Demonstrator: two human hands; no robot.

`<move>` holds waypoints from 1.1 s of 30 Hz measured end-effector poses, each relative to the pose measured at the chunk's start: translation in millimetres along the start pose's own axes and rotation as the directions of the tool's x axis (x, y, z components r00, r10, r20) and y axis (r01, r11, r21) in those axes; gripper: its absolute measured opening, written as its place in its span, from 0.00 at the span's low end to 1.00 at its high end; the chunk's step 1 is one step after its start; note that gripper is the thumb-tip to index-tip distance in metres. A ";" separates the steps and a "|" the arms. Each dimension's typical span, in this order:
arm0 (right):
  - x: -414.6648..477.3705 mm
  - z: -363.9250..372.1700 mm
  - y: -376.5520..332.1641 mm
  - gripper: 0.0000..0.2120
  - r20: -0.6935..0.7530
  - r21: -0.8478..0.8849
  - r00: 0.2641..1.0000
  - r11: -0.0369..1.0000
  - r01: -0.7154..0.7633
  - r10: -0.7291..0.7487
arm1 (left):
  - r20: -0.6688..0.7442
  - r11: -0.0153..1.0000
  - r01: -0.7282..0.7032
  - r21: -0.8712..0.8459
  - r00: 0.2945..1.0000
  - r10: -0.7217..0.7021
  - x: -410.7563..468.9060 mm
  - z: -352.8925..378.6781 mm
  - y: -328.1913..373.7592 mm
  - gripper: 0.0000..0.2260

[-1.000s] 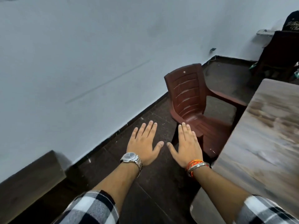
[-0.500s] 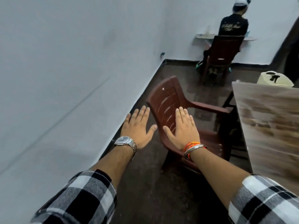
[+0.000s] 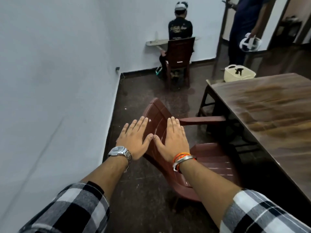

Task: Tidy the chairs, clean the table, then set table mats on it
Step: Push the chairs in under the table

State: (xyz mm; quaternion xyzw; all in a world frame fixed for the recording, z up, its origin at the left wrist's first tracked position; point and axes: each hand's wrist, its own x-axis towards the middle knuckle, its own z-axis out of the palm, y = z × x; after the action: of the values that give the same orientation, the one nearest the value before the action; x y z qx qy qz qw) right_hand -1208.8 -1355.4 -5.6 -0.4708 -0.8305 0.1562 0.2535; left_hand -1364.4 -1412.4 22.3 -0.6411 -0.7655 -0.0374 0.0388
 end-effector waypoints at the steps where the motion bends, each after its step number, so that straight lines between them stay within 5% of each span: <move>1: 9.8 6.0 0.5 0.41 0.001 -0.008 1.000 1.000 -0.015 0.015 | 0.011 0.999 -0.035 0.014 0.999 0.035 11.3 4.2 -7.5 0.30; 9: 77.1 42.4 -3.1 0.44 -0.064 -0.065 0.976 0.975 -0.214 0.210 | 0.047 0.959 -0.283 -0.012 0.958 0.283 125.0 28.2 -65.5 0.36; 16: 107.0 100.3 -24.7 0.52 -0.109 -0.103 0.895 0.891 -0.443 0.433 | 0.095 0.813 -0.580 -0.042 0.808 0.582 217.4 77.9 -98.8 0.37; 22: 126.6 145.6 -80.5 0.56 -0.123 -0.091 0.698 0.692 -0.716 0.706 | 0.174 0.573 -0.811 -0.118 0.551 0.816 264.0 109.8 -111.8 0.37; 27: 137.7 166.6 -101.3 0.53 -0.148 -0.094 0.428 0.419 -0.903 0.891 | 0.142 0.403 -0.894 -0.193 0.381 0.914 269.6 121.2 -101.2 0.37; 30: 133.3 173.2 -104.2 0.55 -0.201 -0.046 0.360 0.358 -0.932 0.911 | 0.111 0.371 -0.908 -0.193 0.355 0.928 272.9 126.6 -96.1 0.38; 33: 126.0 173.7 -102.0 0.56 -0.261 -0.055 0.372 0.371 -0.927 0.891 | 0.071 0.368 -0.905 -0.211 0.361 0.930 269.1 128.4 -93.7 0.38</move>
State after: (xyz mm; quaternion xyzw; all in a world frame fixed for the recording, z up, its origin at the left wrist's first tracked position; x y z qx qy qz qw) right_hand -1433.1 -1302.3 -63.1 -0.8852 -0.4144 0.1441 0.1548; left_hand -1505.2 -1151.7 -77.2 -0.9603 -0.2726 -0.0041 -0.0591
